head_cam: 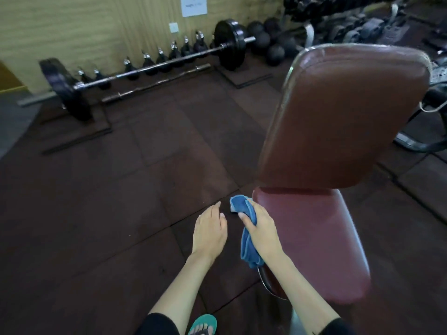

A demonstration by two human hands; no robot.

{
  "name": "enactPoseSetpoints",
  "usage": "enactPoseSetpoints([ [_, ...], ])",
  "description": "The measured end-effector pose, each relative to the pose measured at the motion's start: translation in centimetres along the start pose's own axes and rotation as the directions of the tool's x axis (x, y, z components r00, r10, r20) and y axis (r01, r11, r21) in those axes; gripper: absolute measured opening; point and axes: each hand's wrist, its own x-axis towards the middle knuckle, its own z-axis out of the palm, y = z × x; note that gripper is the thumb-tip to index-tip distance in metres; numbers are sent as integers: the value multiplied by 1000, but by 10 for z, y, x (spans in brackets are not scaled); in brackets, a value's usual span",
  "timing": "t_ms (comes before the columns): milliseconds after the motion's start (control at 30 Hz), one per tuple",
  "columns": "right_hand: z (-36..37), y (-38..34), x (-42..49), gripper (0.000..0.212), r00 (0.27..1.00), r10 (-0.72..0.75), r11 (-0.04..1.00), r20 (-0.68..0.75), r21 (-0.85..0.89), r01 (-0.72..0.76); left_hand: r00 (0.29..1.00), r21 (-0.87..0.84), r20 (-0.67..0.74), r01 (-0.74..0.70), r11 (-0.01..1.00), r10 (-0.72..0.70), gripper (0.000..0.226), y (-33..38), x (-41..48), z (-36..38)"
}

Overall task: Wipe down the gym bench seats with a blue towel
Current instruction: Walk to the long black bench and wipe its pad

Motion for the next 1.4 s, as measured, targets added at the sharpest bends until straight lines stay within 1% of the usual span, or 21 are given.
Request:
enactPoseSetpoints([
  [100,17,-43,1,43,995,-22,999,98,41,18,996,-19,-51,67,998,-67,43,-17,-4,-43],
  [233,52,-100,-1,40,969,-137,991,206,19,136,976,-29,-134,171,985,-173,43,-47,-15,-104],
  [433,118,-196,-10,41,910,-249,966,332,21,257,923,20,-209,333,943,-322,40,-106,-33,-196],
  [533,155,-242,-17,42,871,-287,953,399,28,301,887,22,-236,412,911,-396,40,-137,-47,-243],
  [633,190,-282,-30,42,823,-335,935,458,57,349,840,-11,-275,483,875,-467,41,-164,-64,-285],
  [800,245,-336,-58,44,726,-392,903,565,85,421,759,-62,-334,574,816,-559,40,-204,-99,-338],
  [933,285,-366,-85,42,627,-440,869,642,130,477,671,-135,-383,639,757,-635,39,-233,-131,-364],
  [1133,335,-391,-128,40,449,-470,818,760,184,545,497,-231,-425,749,621,-757,39,-267,-185,-382],
  [1233,355,-400,-147,40,345,-467,795,814,216,567,393,-302,-444,780,548,-805,39,-278,-211,-385],
  [1267,363,-403,-154,41,300,-469,779,831,229,584,348,-330,-448,792,514,-824,40,-281,-221,-385],
  [1333,373,-406,-165,41,247,-472,760,846,249,600,290,-363,-439,808,463,-850,40,-282,-235,-384],
  [1400,382,-409,-180,40,148,-470,725,870,286,626,201,-410,-428,826,388,-881,40,-282,-253,-379],
])
